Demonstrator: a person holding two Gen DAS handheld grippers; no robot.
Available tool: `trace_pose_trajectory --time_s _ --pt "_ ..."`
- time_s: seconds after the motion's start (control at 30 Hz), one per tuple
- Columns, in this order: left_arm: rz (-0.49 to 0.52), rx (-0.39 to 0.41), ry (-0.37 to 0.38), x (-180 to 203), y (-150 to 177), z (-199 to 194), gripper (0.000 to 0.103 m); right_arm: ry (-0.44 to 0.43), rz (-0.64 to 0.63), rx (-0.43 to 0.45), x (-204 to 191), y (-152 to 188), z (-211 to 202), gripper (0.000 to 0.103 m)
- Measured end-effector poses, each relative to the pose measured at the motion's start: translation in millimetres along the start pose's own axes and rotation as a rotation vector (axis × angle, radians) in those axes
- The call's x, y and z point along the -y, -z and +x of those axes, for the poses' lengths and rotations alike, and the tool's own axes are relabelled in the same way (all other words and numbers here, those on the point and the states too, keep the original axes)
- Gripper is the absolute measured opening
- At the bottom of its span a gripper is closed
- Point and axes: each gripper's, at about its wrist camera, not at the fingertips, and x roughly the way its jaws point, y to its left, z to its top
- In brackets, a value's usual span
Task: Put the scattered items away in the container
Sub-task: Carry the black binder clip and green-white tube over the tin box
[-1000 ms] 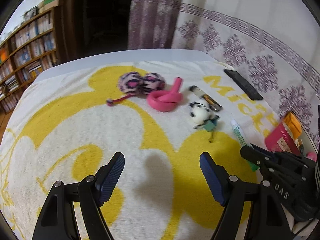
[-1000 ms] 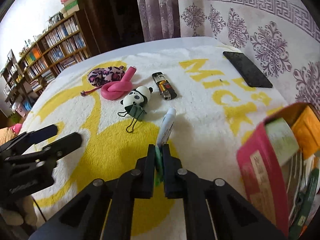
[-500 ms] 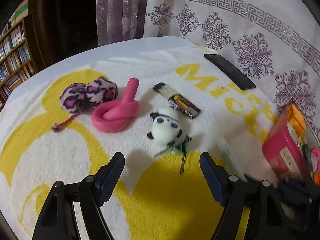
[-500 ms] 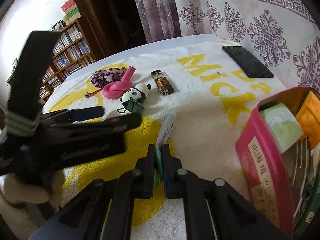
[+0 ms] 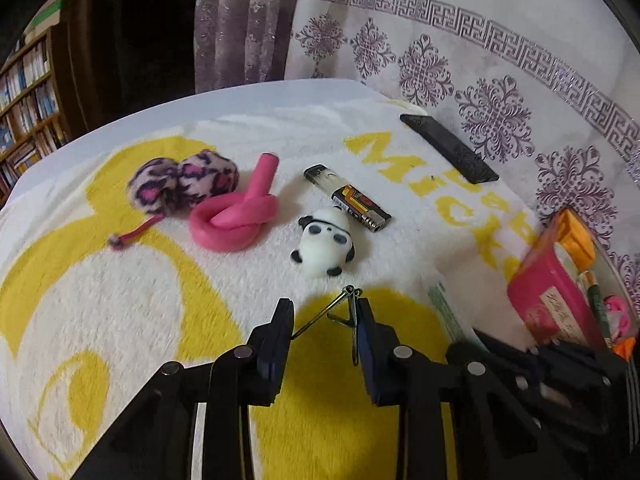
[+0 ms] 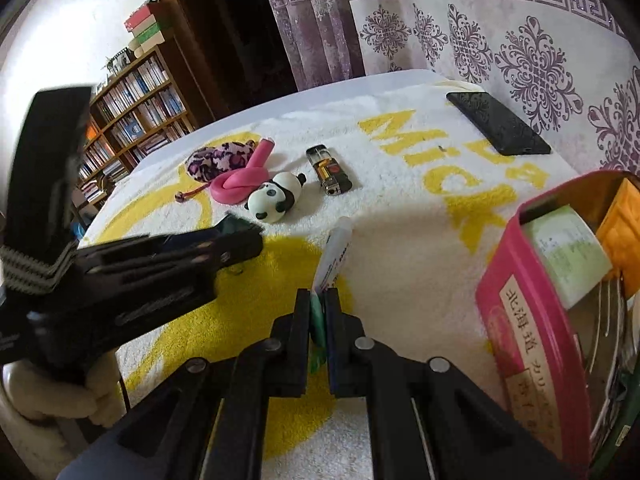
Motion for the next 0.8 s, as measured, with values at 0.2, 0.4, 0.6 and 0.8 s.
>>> trace_pose_trajectory --time_s 0.2,0.4,0.6,0.8 --pt "-0.057 0.019 0.004 -10 18 -24 0.032 -0.037 -0.002 0.032 -1 -1 -5 0.007" --pt "-0.080 0.031 0.012 -14 33 -38 0.032 -0.060 0.041 0.060 1 -2 -15 0.007" --pt "-0.071 0.044 0.028 -9 37 -48 0.032 -0.032 0.052 0.122 -6 4 -54 0.007" --pt "-0.043 0.054 0.051 6 37 -55 0.032 0.060 0.046 0.217 4 12 -105 0.007"
